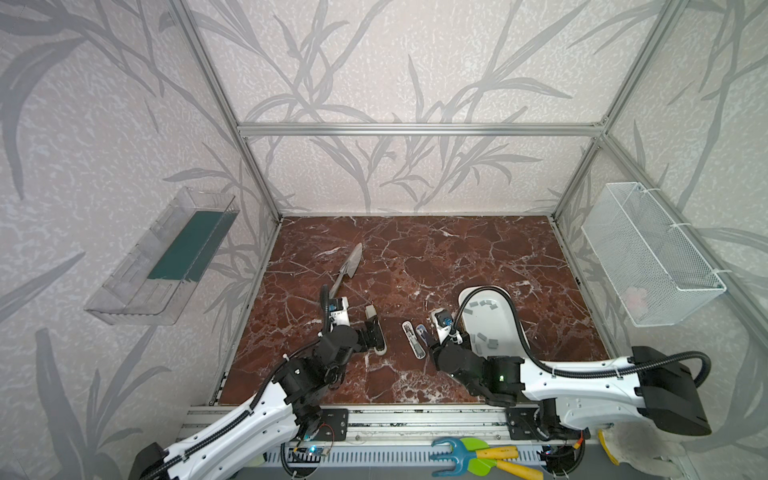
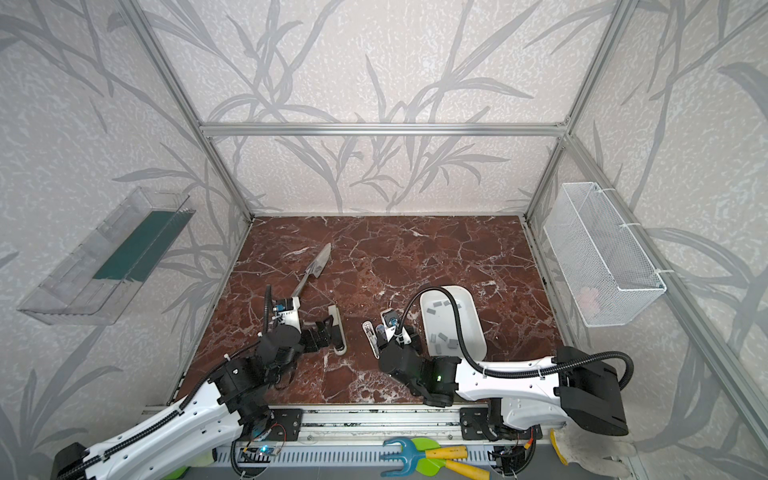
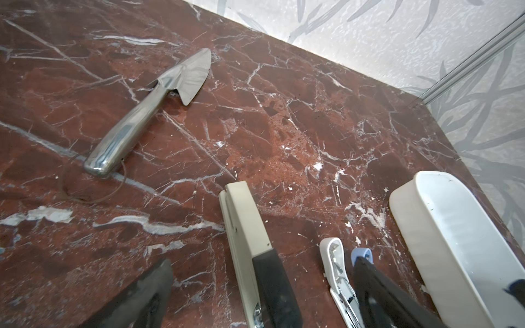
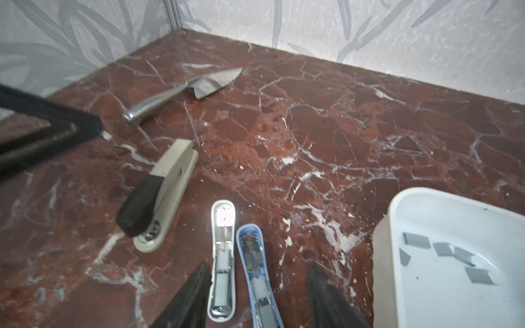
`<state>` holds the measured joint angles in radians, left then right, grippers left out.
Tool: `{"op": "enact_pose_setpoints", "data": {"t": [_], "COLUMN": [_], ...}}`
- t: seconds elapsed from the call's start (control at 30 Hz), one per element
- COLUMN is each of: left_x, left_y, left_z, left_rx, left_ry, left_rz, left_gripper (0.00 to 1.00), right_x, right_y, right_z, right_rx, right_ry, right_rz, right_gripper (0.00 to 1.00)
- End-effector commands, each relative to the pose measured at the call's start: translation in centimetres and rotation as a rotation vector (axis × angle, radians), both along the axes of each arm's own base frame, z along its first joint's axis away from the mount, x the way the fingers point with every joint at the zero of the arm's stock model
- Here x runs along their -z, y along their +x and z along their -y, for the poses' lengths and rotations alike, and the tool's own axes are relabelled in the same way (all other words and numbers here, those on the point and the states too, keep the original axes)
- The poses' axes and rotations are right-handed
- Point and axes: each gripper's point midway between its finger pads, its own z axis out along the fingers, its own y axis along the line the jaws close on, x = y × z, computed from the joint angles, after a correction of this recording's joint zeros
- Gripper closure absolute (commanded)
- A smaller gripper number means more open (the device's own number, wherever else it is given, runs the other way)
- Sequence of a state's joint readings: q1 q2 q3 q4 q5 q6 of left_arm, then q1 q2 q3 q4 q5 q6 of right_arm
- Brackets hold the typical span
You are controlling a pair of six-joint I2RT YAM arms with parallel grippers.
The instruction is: Load the staples into the stapler
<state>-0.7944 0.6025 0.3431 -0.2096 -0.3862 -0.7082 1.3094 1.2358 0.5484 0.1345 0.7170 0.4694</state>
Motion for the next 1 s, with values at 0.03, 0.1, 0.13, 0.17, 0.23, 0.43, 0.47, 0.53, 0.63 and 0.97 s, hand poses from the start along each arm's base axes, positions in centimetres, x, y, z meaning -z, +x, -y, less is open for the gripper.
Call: {"op": "enact_pose_setpoints", "data": {"t": [0.03,0.1,0.13,0.17,0.23,0.43,0.47,0.53,0.63,0.97], "left_x": [-1.9,-2.4,-2.4,-2.4,-2.3,-1.8,-1.7,-1.3,-0.8,-0.7], "left_y": [-0.1,-0.6,-0.7,-0.8,-1.0,-1.2,-1.2,-1.2,-1.0,-1.0], "left_z": [3.0,4.6,5.1,5.7,6.4,8.3,8.7,8.9,8.8,8.4], "left_rx": [0.155,0.233,0.255,0.279,0.31,0.394,0.406,0.413,0.404,0.389], "left_ry": [-0.063,-0.111,-0.132,-0.146,-0.161,-0.201,-0.198,-0.194,-0.184,-0.176], "left_rz": [0.04,0.041,0.037,0.033,0.025,0.01,0.003,-0.008,-0.016,-0.003], "left_gripper": [0.01,0.01,0.01,0.01,0.01,0.01,0.01,0.01,0.01,0.01], "right_x": [1.6,2.5,2.9,3.3,3.9,5.7,6.1,6.7,7.7,9.3], "right_y": [-1.7,-1.9,-2.0,-2.2,-2.4,-2.4,-2.3,-2.1,-1.9,-1.8], "right_z": [-1.9,-2.1,-2.2,-2.4,-2.6,-3.7,-3.8,-3.8,-3.5,-4.2], "right_rx": [-0.138,-0.153,-0.161,-0.169,-0.184,-0.193,-0.189,-0.171,-0.147,-0.151], "right_ry": [0.015,0.014,0.017,0.029,0.045,0.016,0.009,0.004,-0.013,-0.025], "right_rz": [-0.065,-0.08,-0.088,-0.092,-0.104,-0.125,-0.128,-0.128,-0.131,-0.144], "right_gripper": [0.48,0.5,0.52,0.53,0.56,0.62,0.63,0.63,0.63,0.66]}}
